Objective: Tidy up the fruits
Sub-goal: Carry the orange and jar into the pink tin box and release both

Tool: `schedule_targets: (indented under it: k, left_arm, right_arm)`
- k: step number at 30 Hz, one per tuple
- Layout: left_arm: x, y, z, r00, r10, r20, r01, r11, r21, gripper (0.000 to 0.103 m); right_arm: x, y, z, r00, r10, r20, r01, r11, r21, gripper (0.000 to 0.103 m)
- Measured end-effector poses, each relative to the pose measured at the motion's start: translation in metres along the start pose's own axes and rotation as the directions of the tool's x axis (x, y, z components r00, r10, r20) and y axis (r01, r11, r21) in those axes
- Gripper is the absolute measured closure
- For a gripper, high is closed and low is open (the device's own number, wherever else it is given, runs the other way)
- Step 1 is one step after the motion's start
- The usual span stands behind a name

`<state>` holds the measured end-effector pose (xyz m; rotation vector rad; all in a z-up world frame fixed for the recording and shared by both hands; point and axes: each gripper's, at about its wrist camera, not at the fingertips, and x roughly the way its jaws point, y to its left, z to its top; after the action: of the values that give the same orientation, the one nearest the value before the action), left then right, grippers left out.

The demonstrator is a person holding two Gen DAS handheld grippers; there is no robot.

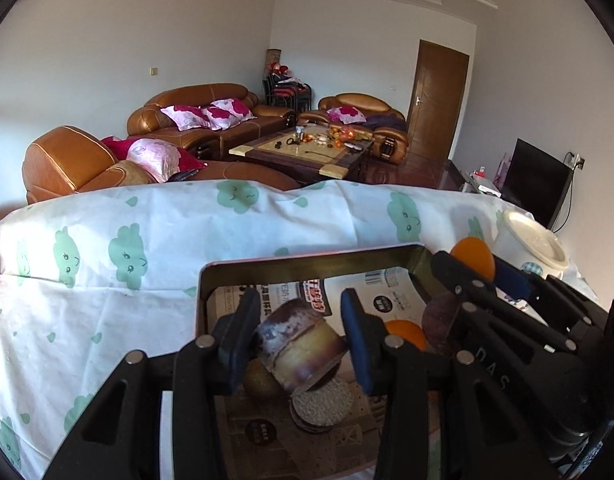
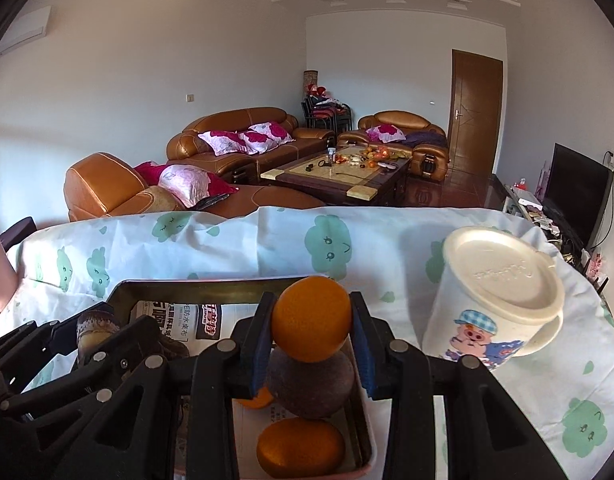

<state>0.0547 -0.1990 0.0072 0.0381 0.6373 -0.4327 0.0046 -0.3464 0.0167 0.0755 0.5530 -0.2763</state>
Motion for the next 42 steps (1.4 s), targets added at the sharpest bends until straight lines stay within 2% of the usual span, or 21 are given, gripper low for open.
schedule_targets:
  k: [5, 8, 12, 17, 21, 23, 26, 31, 38, 40, 42]
  left_arm:
    - [0.005, 0.004, 0.005, 0.999, 0.042, 0.019, -0.043, 0.999, 0.022, 0.060]
    - [0.014, 0.008, 0.004, 0.997, 0.077, -0.003, -0.077, 0.997, 0.018, 0.060]
    - [0.016, 0.006, 0.004, 0.996, 0.092, 0.014, -0.093, 0.995, 0.039, 0.060]
    - [0.013, 0.004, 0.002, 0.996, 0.085, 0.014, -0.086, 0.995, 0.047, 0.060]
    - [0.012, 0.006, 0.002, 0.997, 0.079, 0.008, -0.079, 0.996, 0.039, 0.060]
    - [0.011, 0.005, 0.001, 0.997, 0.072, 0.006, -0.072, 0.996, 0.042, 0.060]
    - [0.009, 0.001, 0.000, 0.999, 0.049, -0.007, -0.049, 0.998, 0.046, 0.060]
    - [0.008, -0.011, -0.004, 1.000, 0.020, -0.014, -0.019, 0.997, 0.070, 0.060]
    - [0.013, -0.018, -0.007, 0.999, 0.033, -0.042, -0.028, 0.995, 0.099, 0.059]
    - [0.018, -0.020, -0.009, 0.996, 0.040, -0.084, -0.031, 0.994, 0.103, 0.048]
    - [0.022, -0.020, -0.011, 0.993, 0.041, -0.114, -0.029, 0.995, 0.099, 0.016]
  right_arm:
    - [0.021, 0.005, 0.006, 0.999, 0.027, -0.043, -0.027, 1.000, -0.001, 0.065]
    - [0.036, 0.007, 0.005, 0.992, 0.085, -0.094, -0.083, 0.996, 0.028, 0.065]
    - [0.044, 0.006, 0.006, 0.987, 0.116, -0.112, -0.111, 0.993, 0.048, 0.064]
    - [0.040, 0.003, 0.005, 0.978, 0.183, -0.095, -0.177, 0.982, 0.070, 0.063]
    - [0.034, -0.004, 0.005, 0.956, 0.283, -0.071, -0.272, 0.953, 0.136, 0.060]
    - [0.027, -0.004, 0.004, 0.952, 0.303, -0.051, -0.293, 0.945, 0.144, 0.059]
    - [0.009, -0.003, 0.003, 0.961, 0.276, -0.003, -0.274, 0.953, 0.131, 0.059]
    - [-0.025, -0.018, 0.005, 0.981, 0.161, 0.106, -0.178, 0.968, 0.179, 0.058]
    - [-0.045, -0.017, -0.006, 0.990, 0.006, 0.139, -0.030, 0.984, 0.175, 0.052]
    - [-0.045, -0.018, -0.010, 0.991, -0.008, 0.131, -0.015, 0.986, 0.168, 0.052]
    - [-0.044, -0.020, -0.013, 0.993, -0.007, 0.116, -0.014, 0.984, 0.176, 0.050]
